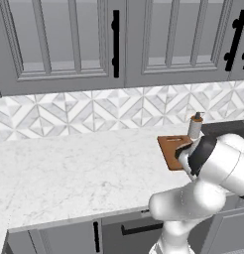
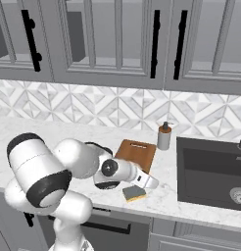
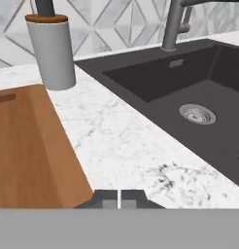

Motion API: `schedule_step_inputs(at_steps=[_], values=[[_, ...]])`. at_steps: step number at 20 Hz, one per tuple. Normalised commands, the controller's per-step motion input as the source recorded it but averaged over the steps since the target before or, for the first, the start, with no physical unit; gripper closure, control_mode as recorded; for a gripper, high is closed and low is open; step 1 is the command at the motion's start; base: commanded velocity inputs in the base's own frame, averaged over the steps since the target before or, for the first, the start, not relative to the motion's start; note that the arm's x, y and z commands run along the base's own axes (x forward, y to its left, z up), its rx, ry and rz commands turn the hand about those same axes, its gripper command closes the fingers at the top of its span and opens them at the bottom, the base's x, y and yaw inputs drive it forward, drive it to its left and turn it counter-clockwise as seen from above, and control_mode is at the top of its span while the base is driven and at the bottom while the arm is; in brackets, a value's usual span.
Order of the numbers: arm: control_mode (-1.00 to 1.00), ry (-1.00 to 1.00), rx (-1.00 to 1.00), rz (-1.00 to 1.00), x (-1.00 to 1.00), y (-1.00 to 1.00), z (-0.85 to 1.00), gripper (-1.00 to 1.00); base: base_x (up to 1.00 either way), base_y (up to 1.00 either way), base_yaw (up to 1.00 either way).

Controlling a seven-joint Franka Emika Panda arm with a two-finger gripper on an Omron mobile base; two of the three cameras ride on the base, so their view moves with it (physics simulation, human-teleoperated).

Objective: Pick up the sponge from the counter and clean the cutting board by briefly scrubbing or pressing down on the cutting board. Once finished, release the sponge.

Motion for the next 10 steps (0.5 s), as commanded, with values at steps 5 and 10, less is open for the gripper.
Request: schedule_step_inputs(at_steps=[5,10], values=[[-1.0,-0.16,0.32,0.08,-0.02,-0.37,1.0,-1.0,0.0,0.0,0.0],[-1.0,-0.15,0.29,0.09,-0.52,-0.32,1.0,-1.0,0.0,0.0,0.0]])
